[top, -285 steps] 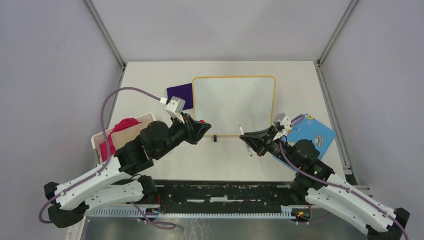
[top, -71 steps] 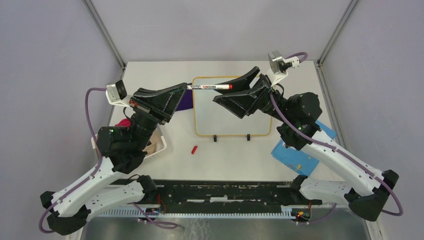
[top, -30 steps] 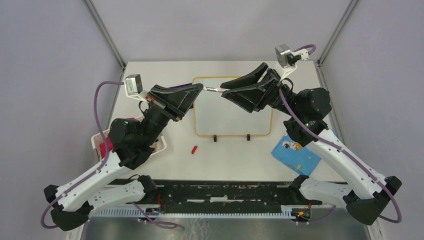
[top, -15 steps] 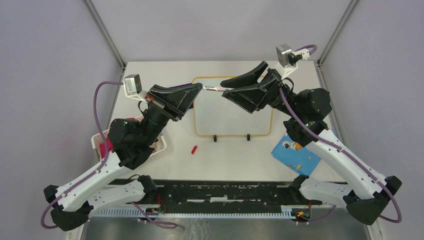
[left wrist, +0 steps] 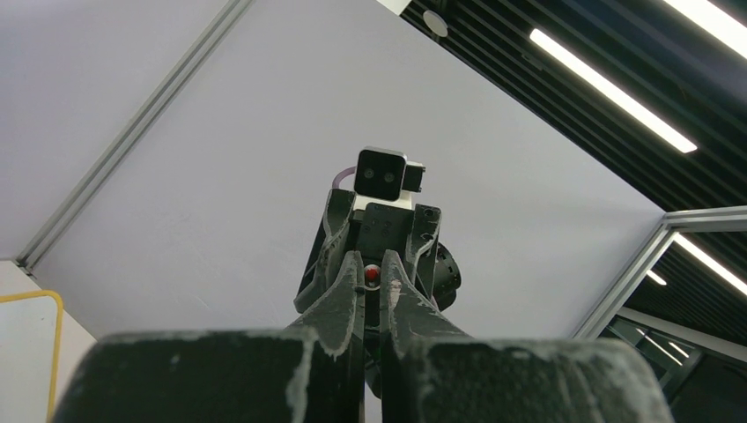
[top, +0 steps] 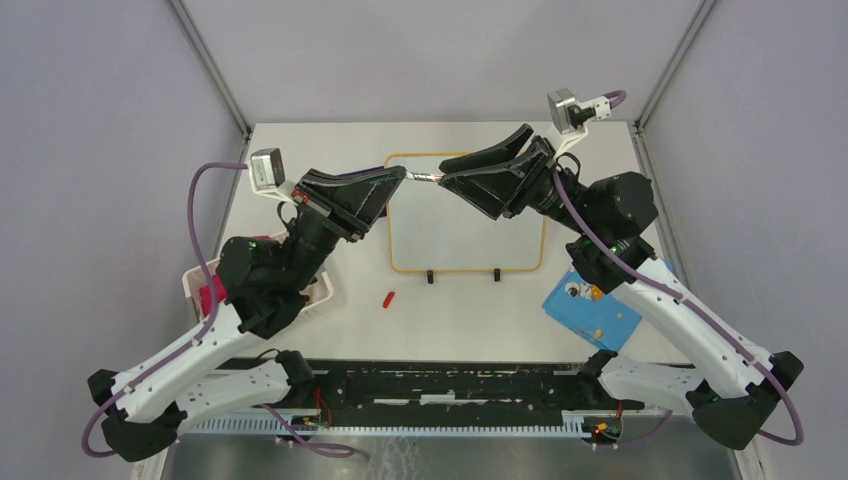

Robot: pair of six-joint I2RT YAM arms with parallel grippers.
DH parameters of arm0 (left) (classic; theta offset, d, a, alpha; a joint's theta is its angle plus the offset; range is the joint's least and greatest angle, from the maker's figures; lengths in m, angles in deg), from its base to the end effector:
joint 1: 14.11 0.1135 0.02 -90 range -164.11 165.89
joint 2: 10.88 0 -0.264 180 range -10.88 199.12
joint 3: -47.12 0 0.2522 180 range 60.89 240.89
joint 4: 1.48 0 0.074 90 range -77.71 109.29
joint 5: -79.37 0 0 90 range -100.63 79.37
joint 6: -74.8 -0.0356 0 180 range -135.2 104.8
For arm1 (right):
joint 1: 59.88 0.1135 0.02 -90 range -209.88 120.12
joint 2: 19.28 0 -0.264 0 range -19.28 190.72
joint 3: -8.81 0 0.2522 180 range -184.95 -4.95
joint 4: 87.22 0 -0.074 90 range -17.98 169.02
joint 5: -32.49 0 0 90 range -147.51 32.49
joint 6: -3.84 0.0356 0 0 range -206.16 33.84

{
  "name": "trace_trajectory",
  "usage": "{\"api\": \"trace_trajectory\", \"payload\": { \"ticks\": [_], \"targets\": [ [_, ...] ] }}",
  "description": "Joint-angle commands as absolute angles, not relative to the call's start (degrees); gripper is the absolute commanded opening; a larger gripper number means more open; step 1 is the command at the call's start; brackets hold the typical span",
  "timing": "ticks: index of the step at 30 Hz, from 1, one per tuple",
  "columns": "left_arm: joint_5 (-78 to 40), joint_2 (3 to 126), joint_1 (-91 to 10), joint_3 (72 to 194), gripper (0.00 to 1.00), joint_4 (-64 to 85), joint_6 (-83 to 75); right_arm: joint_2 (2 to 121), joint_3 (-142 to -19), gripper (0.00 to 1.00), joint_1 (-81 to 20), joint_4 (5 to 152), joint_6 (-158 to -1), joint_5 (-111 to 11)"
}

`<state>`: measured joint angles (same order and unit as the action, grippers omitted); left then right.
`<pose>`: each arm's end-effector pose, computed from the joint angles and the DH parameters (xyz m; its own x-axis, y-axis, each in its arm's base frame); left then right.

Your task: Write a sentence on the whiteboard

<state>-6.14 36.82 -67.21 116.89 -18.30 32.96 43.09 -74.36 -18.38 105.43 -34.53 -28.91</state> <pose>0.0991 -0.1273 0.4723 -0.3152 -0.8172 -0.4826 0.7882 0.0577 -0.6127 0.1543 0.1593 0.4950 -0.4344 0.5348 -0.7248 -0.8705 -0.0425 0.4904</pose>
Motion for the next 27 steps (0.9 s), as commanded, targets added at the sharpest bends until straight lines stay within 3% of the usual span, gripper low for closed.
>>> {"api": "trace_trajectory", "payload": {
  "ticks": [1,27],
  "targets": [
    [-4.5,37.2,-67.2,118.8,0.02,-20.8,33.7,43.0,-74.9,0.48,-18.4,108.0,-34.2,-29.5],
    [0.5,37.5,-67.2,117.5,0.02,-21.2,35.1,42.4,-71.6,0.42,-18.4,112.2,-31.4,-31.0]
  ]
}}
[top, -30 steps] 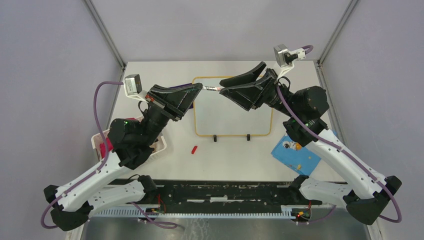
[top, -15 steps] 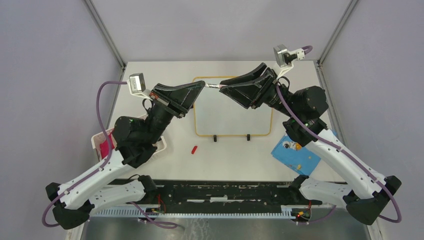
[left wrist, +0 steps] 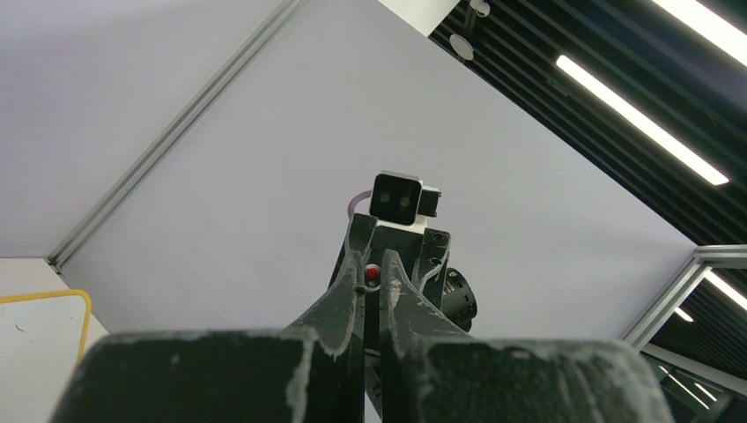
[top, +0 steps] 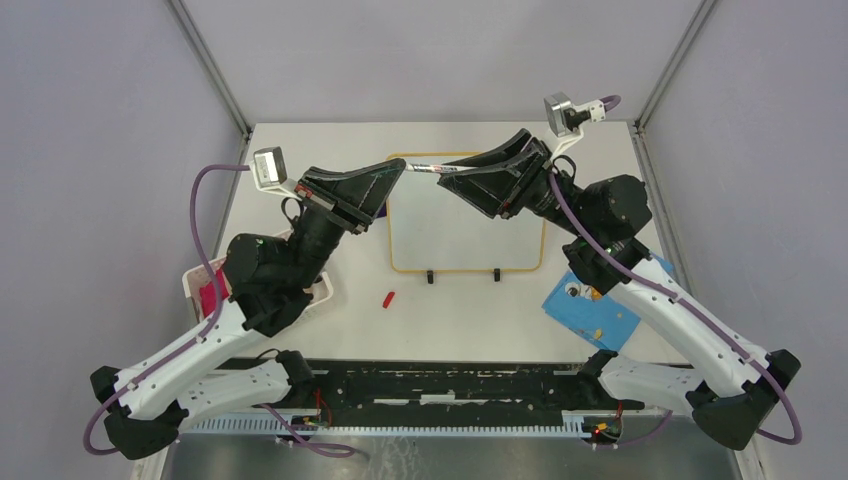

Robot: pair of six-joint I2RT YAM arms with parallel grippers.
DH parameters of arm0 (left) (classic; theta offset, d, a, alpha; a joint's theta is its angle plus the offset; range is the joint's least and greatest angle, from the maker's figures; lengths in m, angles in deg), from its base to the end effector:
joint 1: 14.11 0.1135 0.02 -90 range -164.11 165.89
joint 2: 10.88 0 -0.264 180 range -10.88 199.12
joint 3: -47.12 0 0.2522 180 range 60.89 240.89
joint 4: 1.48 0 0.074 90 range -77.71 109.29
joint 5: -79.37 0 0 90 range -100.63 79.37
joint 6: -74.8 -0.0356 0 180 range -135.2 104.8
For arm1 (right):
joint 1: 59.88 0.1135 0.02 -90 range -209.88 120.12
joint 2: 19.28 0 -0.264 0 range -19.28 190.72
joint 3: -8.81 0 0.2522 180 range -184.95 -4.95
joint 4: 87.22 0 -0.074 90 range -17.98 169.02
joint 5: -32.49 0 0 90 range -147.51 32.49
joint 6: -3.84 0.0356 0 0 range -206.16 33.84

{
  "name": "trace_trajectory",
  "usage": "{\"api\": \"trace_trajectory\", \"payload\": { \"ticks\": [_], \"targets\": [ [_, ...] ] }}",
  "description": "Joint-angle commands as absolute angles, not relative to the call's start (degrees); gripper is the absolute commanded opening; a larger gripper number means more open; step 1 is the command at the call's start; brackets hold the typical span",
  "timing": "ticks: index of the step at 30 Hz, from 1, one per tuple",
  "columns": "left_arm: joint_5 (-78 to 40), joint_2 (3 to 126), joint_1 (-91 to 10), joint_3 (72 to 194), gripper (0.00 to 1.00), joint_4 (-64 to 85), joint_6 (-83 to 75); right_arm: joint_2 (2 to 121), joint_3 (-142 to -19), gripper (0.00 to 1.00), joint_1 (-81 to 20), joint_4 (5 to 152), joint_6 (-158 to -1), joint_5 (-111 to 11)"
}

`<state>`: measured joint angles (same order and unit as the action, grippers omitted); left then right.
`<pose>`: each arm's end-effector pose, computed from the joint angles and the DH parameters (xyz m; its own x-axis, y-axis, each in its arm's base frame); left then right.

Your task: Write a sentence on the whiteboard

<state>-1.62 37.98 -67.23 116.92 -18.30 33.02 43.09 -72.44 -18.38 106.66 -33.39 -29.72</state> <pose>0.1054 -0.1312 0.4693 -0.2889 -0.8422 -0.4552 0.7509 0.0956 -0.6534 0.1575 0.1615 0.4861 -0.4553 0.5376 -0.7097 -0.8550 -0.0418 0.5169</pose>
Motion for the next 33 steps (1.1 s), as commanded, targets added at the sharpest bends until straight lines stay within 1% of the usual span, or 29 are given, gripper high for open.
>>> {"api": "trace_trajectory", "payload": {
  "ticks": [1,7,15,22,30,33],
  "targets": [
    [0.6,37.5,-67.2,117.4,0.02,-21.1,35.2,42.3,-71.5,0.42,-18.5,112.7,-31.0,-31.3],
    [0.8,37.7,-67.2,117.1,0.02,-20.7,35.5,42.0,-70.5,0.42,-18.4,115.6,-29.7,-32.5],
    [0.7,37.9,-67.2,117.0,0.02,-19.5,36.0,42.3,-70.2,0.44,-18.4,116.5,-29.0,-32.6],
    [0.8,38.4,-67.2,117.0,0.02,-19.1,36.2,42.4,-70.2,0.32,-18.4,116.8,-28.8,-32.4],
    [0.5,38.7,-67.2,116.8,0.02,-19.1,36.6,42.0,-69.2,0.39,-18.4,118.5,-28.2,-33.5],
    [0.3,38.8,-67.2,116.8,0.02,-19.1,36.7,42.0,-69.1,0.4,-18.4,118.3,-28.2,-33.6]
  ]
}}
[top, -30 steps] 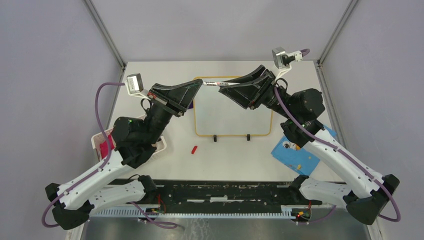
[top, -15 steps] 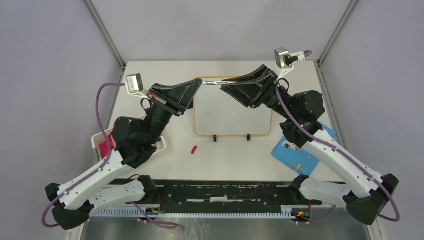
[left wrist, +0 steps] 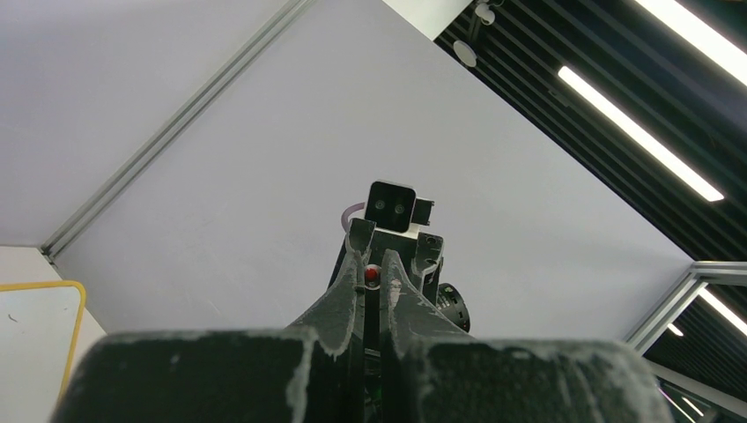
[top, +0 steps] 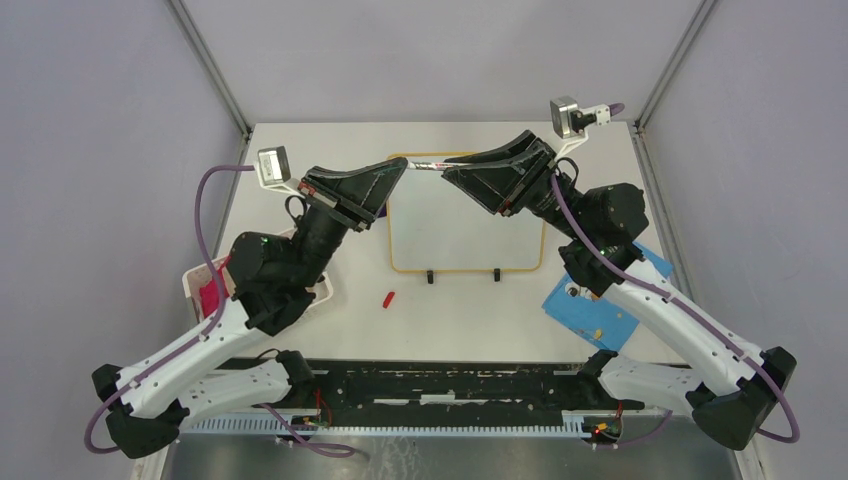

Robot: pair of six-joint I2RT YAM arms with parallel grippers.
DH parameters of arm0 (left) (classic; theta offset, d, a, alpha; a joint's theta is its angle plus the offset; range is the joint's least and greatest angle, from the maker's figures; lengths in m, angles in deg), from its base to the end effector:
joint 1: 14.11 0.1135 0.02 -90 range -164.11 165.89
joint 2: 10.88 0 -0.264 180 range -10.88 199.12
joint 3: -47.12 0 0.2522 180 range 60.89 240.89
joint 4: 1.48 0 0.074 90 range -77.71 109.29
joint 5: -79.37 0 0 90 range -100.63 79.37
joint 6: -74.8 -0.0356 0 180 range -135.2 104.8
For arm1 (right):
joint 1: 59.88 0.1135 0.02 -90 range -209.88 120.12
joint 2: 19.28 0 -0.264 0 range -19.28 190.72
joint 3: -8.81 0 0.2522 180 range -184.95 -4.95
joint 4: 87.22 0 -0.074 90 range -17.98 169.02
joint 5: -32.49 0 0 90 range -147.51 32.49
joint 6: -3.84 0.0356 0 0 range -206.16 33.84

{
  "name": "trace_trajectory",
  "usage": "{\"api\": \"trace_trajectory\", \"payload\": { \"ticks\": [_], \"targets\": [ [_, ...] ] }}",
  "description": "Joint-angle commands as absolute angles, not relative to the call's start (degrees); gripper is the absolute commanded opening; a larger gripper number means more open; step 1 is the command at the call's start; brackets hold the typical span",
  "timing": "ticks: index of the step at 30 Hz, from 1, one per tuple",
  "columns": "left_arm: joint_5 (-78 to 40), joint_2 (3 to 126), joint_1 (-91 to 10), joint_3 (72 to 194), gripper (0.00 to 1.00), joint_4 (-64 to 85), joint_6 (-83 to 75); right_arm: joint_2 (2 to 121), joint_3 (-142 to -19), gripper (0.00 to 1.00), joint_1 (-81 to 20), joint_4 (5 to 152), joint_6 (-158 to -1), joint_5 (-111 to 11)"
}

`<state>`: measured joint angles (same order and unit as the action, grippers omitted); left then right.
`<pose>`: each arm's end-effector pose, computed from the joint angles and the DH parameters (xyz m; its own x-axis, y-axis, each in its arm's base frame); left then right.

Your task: Write a sentence on the whiteboard

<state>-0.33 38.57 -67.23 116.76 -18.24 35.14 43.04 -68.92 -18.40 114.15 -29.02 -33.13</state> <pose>0.1084 -0.1339 0.4667 -0.3096 -0.8494 -0.4273 0.7253 0.0796 -0.6838 0.1594 0.1605 0.4780 -0.4714 0.6044 -0.6422 -0.8385 -0.0817 0.5387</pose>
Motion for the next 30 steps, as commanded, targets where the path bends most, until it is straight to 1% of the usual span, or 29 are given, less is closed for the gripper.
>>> {"api": "trace_trajectory", "payload": {
  "ticks": [1,20,24,30],
  "targets": [
    [0.2,38.7,-67.2,116.8,0.02,-19.1,36.7,42.0,-69.1,0.4,-18.4,118.4,-28.2,-33.7],
    [-0.3,37.9,-67.2,115.6,0.02,-19.0,37.3,41.8,-67.8,0.41,-18.4,118.1,-28.9,-36.0],
    [0.0,37.7,-67.2,115.6,0.02,-18.7,37.1,42.0,-68.0,0.35,-18.4,118.1,-28.8,-35.5],
    [0.2,37.9,-67.2,115.9,0.02,-18.5,36.8,42.0,-68.1,0.31,-18.4,117.9,-29.1,-34.1]
  ]
}}
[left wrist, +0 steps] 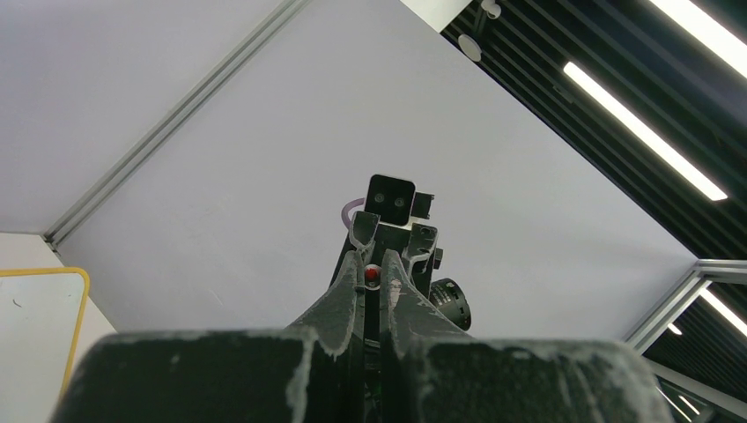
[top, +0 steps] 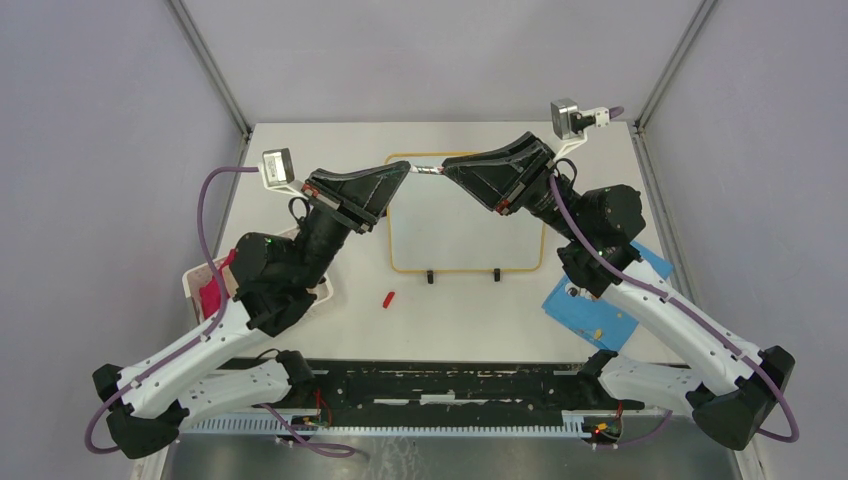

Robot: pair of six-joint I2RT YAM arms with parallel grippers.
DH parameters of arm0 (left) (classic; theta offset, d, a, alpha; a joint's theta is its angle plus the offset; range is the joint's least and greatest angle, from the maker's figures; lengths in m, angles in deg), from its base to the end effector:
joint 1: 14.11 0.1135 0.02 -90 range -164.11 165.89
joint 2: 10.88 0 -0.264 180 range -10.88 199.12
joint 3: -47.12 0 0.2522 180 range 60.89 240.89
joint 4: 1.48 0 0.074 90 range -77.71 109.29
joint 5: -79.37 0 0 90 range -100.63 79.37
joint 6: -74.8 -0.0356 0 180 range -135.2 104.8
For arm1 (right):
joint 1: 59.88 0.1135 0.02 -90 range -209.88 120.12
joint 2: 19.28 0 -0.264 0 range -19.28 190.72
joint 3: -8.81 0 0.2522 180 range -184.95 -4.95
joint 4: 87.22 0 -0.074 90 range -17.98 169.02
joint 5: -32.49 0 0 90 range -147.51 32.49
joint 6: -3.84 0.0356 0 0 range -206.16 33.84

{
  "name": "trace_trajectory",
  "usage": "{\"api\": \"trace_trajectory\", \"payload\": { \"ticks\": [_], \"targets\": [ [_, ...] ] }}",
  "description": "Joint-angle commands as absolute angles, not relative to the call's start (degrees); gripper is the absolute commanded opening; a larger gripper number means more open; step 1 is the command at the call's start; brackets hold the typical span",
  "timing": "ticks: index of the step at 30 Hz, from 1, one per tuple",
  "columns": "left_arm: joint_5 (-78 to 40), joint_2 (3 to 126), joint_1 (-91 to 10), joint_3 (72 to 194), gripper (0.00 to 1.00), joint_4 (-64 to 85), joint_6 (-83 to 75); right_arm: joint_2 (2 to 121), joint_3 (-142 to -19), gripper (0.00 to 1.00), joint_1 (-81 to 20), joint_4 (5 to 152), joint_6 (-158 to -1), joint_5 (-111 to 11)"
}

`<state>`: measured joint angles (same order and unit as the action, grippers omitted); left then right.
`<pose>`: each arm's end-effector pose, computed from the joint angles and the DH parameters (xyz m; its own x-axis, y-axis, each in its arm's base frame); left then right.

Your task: Write a sentence on the whiteboard

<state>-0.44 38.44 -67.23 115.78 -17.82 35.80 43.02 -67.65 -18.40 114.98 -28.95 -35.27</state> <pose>0.1097 -0.1358 0.4608 -0.3245 -0.8420 -0.4310 0.7132 0.0815 -0.6962 0.1619 0.1611 0.4723 -0.4668 0.6259 -0.6248 -0.8291 -0.0639 0.5555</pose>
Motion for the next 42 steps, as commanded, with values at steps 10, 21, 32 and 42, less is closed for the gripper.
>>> {"api": "trace_trajectory", "payload": {
  "ticks": [10,21,32,42],
  "targets": [
    [-0.2,38.7,-67.2,116.7,0.02,-18.0,36.7,42.2,-68.5,0.3,-18.5,118.3,-29.1,-31.6],
    [-0.7,38.8,-67.2,117.3,0.02,-17.1,36.6,41.4,-68.4,0.21,-18.4,117.5,-29.9,-31.4],
    [-2.4,39.3,-67.2,119.6,0.02,-12.9,36.5,40.6,-68.7,0.24,-18.4,116.0,-31.7,-31.0],
    [-2.3,39.5,-67.1,121.9,0.02,-8.2,36.3,40.0,-68.9,0.34,-18.5,116.5,-31.3,-29.9]
  ]
}}
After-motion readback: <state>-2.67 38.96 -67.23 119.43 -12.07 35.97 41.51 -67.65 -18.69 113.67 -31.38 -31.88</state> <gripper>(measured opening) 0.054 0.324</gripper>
